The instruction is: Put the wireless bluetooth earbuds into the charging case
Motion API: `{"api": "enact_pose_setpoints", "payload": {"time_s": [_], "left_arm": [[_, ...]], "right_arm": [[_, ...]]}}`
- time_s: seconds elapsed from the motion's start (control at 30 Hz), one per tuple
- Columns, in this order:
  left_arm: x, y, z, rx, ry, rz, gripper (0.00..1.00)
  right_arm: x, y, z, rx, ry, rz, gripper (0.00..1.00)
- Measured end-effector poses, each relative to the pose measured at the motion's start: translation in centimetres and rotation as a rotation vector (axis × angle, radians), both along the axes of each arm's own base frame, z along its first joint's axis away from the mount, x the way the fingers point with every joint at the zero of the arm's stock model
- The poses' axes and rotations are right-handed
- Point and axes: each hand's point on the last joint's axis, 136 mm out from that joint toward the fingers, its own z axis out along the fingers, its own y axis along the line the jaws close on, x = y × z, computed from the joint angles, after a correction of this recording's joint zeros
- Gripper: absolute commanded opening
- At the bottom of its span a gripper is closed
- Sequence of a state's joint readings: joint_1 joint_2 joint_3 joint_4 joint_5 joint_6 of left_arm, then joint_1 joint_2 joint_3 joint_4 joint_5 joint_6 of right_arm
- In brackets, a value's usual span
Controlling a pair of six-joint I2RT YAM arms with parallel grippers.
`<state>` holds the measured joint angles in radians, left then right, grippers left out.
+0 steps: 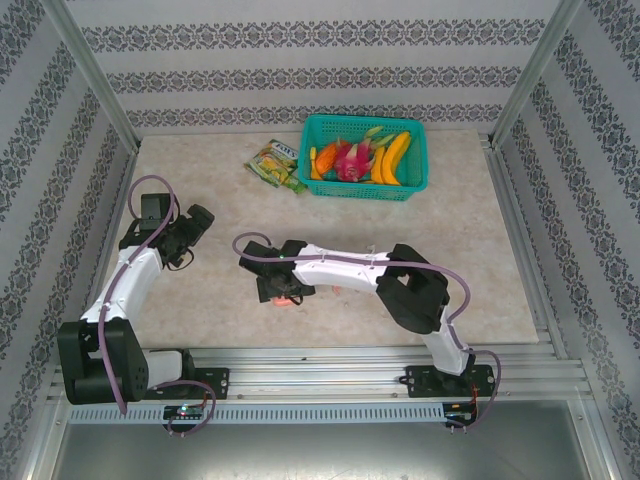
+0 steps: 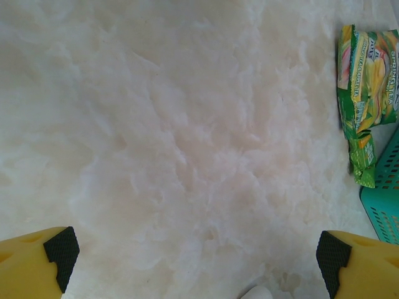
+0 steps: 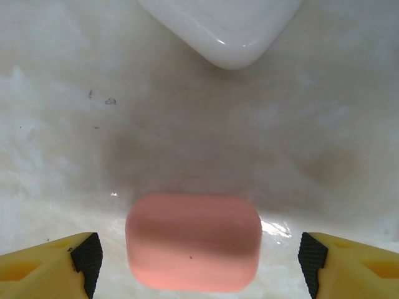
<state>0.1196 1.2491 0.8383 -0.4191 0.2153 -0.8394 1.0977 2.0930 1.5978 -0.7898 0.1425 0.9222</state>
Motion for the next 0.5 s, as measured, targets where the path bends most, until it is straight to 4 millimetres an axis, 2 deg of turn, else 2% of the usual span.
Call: {"api": "enact_pose_setpoints", "payload": {"time_s": [0.5], "left_arm": [[0.2, -0.3, 0.1, -0.017, -0.015, -0.010, 1.00]], "right_arm": [[-0.1, -0.3, -1.6, -0.046, 0.024, -0.023, 0.78]]}}
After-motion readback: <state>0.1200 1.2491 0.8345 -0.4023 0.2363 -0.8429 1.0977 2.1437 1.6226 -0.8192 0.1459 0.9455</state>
